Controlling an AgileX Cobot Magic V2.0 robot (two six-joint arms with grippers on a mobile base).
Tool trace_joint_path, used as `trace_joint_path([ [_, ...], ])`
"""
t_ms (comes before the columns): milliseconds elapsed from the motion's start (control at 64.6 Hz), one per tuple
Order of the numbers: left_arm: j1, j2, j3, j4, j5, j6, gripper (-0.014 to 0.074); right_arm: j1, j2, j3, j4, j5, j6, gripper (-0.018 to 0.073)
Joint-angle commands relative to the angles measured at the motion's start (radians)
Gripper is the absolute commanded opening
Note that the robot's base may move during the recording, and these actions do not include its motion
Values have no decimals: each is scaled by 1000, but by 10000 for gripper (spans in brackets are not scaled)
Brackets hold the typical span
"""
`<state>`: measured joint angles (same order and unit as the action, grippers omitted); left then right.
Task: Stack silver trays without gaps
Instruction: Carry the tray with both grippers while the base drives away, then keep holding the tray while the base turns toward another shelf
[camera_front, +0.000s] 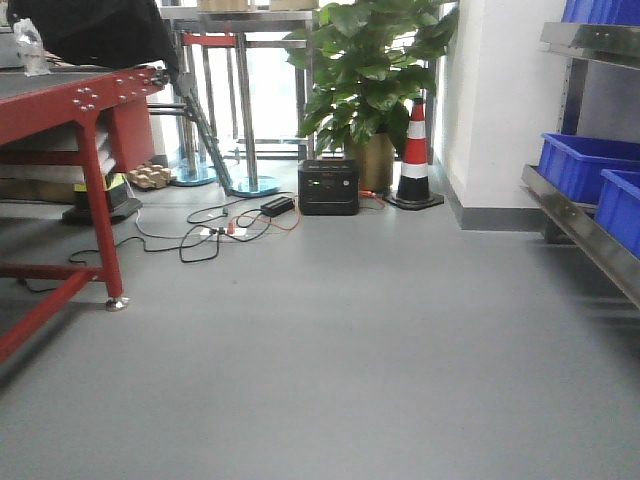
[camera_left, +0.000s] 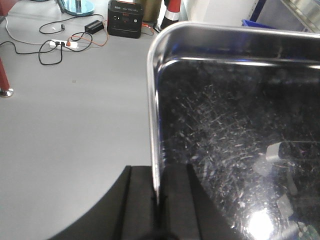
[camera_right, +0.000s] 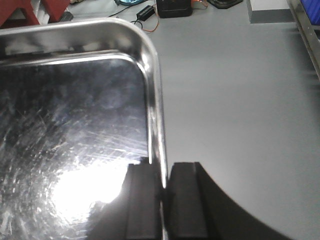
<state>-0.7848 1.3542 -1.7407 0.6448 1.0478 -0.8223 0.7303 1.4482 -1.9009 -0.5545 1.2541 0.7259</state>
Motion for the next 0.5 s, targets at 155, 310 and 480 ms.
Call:
trace_joint_path([
  [155, -8, -5, -10, 18, -27, -1, -16, 1, -13, -10, -26, -33, -3, -1],
  [310, -8, -5, -10, 18, -27, -1, -16, 1, -13, -10, -26, -33, -3, -1],
  [480, -8, -5, -10, 18, -27, -1, -16, 1, -13, -10, -26, -33, -3, -1],
])
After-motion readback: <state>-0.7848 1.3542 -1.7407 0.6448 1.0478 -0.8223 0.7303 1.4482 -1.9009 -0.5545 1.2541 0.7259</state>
